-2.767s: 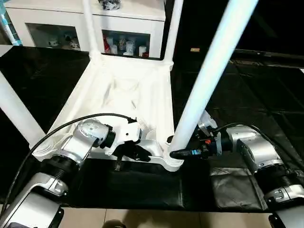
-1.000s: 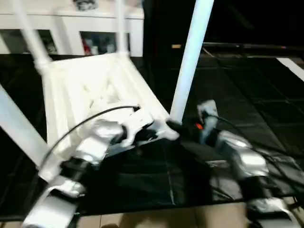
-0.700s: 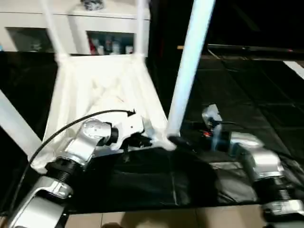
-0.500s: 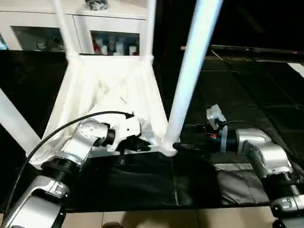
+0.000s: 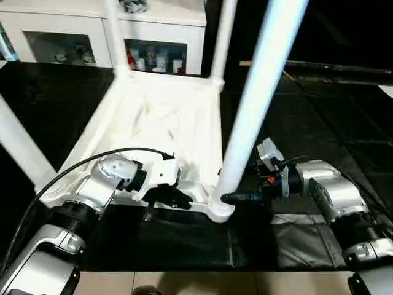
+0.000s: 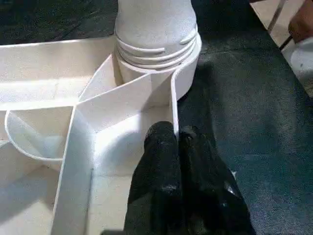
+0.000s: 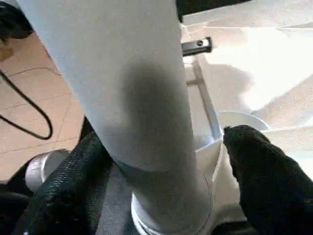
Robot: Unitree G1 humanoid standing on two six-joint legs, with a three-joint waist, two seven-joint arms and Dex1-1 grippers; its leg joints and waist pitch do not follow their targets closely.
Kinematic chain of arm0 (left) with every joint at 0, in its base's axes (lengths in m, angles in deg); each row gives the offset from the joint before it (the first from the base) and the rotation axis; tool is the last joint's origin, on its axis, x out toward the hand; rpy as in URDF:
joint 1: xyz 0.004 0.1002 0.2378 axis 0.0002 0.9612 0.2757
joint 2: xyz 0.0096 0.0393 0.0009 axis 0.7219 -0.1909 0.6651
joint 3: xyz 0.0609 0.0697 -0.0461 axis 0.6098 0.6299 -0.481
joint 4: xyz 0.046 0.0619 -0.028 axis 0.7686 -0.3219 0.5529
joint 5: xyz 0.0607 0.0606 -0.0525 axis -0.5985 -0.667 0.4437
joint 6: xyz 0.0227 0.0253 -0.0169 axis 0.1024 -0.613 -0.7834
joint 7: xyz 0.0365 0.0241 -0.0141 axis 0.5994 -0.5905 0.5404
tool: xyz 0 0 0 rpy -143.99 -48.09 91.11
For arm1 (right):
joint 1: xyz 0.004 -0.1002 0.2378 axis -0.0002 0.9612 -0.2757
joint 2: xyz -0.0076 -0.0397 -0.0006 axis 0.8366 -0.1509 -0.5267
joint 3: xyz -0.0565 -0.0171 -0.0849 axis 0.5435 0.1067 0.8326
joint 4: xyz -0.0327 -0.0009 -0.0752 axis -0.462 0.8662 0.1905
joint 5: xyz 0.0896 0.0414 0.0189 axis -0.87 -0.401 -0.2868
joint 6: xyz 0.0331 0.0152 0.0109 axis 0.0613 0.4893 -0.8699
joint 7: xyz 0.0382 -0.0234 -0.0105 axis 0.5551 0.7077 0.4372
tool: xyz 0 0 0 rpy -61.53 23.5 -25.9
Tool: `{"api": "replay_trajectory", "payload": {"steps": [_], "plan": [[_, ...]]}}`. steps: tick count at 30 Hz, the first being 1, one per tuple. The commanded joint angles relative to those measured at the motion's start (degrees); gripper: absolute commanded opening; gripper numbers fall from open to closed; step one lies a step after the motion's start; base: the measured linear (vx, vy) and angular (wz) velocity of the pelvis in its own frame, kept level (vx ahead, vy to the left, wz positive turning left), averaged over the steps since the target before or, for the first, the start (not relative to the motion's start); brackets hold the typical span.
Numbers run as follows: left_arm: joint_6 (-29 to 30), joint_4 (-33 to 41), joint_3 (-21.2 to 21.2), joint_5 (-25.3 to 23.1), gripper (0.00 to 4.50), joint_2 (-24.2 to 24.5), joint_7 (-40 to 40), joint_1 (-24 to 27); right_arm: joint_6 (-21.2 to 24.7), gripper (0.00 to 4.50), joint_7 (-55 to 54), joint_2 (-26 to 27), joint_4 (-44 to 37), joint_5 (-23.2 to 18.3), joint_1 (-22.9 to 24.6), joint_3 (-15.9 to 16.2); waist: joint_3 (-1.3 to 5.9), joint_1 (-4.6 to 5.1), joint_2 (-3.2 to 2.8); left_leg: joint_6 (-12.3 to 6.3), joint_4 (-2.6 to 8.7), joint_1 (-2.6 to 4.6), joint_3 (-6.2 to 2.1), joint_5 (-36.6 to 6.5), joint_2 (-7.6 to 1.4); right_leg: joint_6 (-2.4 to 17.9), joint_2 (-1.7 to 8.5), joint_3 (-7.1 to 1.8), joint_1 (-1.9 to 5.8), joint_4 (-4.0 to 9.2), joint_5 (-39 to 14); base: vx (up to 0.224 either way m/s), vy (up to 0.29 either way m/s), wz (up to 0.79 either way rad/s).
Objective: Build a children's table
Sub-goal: Rotate leg to tighten
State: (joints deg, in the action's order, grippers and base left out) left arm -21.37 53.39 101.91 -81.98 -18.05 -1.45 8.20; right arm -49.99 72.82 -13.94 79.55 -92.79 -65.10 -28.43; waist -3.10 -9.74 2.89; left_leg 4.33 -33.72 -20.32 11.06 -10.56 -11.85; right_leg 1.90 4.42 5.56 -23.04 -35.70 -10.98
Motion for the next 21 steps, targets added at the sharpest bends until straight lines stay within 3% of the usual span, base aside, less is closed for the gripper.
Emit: {"api": "replay_trajectory", "payload": {"steps": [1,10,21], "plan": [[-1.2,-0.3,2.5,-1.9,0.0,-0.7,1.7,-1.1,-0.5,3.41,1.4,-0.2,0.4,0.1,-1.1,0.7,3.85,0.4,-0.03,-1.22,3.61,0.49,-0.81,-9.1,-2.25,9.6,4.73,-3.47,2.99,4.18,-12.0,0.0,0.0,0.0],[-1.8,-1.2,2.4,-2.1,0.0,-0.9,1.1,-1.4,-0.4,2.69,2.8,-0.1,0.6,-0.3,-0.9,1.3,3.77,0.38,0.01,-1.03,3.65,0.5,-0.86,-9.7,-2.3,8.8,4.83,-3.5,2.88,4.42,-14.3,0.0,0.0,0.0],[0.3,-2.3,1.1,-2.6,0.0,-1.9,-2.9,-1.6,1.3,2.11,2.1,0.8,-1.9,-1.6,1.3,0.7,3.83,0.17,-0.1,-1.13,3.55,0.62,-0.76,-9.1,-2.29,9.4,4.73,-3.51,2.83,4.24,-12.2,0.0,0.0,0.0]]}}
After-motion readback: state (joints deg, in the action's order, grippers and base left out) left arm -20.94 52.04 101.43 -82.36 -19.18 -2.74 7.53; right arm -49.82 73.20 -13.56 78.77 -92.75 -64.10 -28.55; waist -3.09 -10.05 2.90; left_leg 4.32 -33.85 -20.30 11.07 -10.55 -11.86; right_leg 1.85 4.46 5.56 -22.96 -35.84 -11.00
